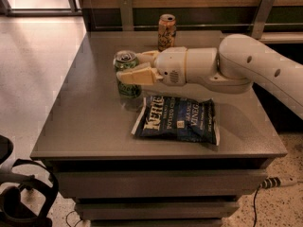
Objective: Move green can near orange can
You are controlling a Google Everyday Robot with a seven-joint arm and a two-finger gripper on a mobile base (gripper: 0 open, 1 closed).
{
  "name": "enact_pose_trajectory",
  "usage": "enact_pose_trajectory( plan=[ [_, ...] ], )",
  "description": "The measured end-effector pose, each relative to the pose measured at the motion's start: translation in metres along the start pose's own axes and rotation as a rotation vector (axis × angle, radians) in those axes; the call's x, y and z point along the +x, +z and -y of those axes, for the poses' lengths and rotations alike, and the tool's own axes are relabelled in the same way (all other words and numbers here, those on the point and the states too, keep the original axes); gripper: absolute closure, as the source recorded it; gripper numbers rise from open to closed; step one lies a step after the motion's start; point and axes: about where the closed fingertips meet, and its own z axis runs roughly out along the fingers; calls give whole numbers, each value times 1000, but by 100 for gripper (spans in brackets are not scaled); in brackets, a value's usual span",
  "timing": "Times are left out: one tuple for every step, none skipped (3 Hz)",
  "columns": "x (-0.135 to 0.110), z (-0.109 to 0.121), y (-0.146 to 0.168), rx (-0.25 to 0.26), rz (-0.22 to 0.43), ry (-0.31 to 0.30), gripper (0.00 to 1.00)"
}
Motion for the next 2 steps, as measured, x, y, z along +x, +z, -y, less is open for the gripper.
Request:
enact_pose_trajectory(
  plan=[
    [2, 38, -27, 58, 29, 2, 100],
    [0, 72, -51, 122, 34, -4, 100]
  ],
)
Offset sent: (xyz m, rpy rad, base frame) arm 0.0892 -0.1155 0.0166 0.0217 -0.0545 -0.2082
